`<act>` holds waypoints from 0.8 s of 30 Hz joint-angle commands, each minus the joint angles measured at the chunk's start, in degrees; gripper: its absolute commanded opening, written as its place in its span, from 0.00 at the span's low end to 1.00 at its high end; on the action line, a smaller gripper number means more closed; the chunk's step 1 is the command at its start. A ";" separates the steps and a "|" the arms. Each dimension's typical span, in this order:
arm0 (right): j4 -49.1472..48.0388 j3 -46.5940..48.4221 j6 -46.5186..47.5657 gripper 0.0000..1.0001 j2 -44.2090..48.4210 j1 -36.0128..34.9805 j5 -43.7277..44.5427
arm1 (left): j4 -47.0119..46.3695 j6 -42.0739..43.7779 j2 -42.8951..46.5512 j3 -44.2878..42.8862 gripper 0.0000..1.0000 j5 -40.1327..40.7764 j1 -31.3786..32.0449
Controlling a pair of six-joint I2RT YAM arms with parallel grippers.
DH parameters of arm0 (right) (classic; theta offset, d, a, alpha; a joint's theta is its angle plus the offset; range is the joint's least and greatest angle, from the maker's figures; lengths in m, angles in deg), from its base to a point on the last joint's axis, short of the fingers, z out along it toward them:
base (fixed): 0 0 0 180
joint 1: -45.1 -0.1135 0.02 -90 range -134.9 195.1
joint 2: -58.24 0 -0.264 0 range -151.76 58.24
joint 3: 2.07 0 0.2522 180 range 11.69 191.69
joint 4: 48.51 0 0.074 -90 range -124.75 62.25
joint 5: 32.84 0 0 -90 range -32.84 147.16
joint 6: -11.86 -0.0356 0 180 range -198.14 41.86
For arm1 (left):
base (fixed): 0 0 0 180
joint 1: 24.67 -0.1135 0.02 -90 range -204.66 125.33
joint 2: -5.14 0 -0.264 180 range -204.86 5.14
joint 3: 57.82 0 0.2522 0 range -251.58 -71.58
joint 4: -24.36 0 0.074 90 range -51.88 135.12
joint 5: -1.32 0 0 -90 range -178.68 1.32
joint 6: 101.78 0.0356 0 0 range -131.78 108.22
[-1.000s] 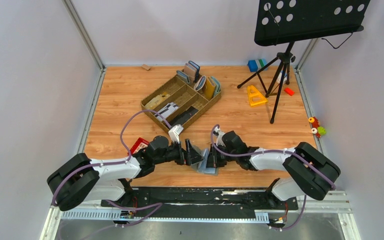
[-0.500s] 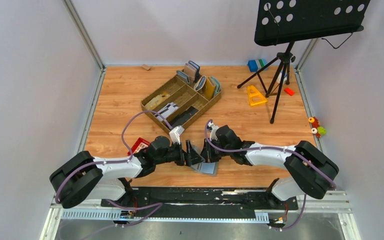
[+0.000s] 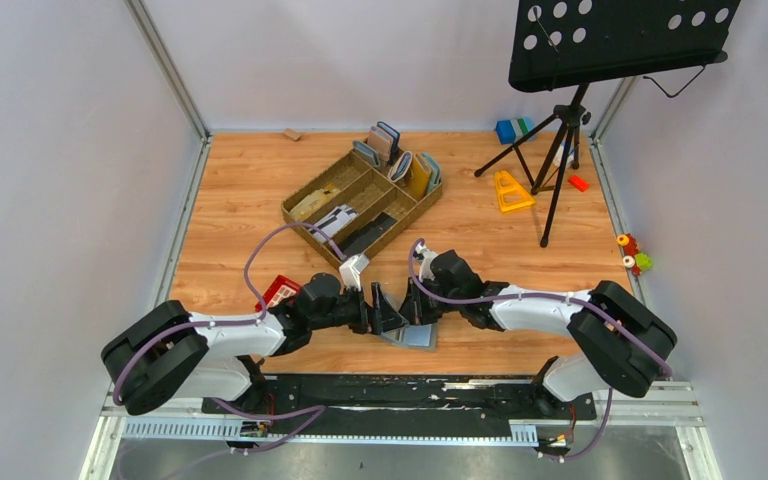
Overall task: Take the credit cards out of the card holder
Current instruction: Remove the credit card from the card holder.
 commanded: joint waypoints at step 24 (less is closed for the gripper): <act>1.44 -5.29 -0.20 0.00 10.92 2.04 5.90 | 2.06 1.65 -3.92 -0.75 0.47 2.54 0.01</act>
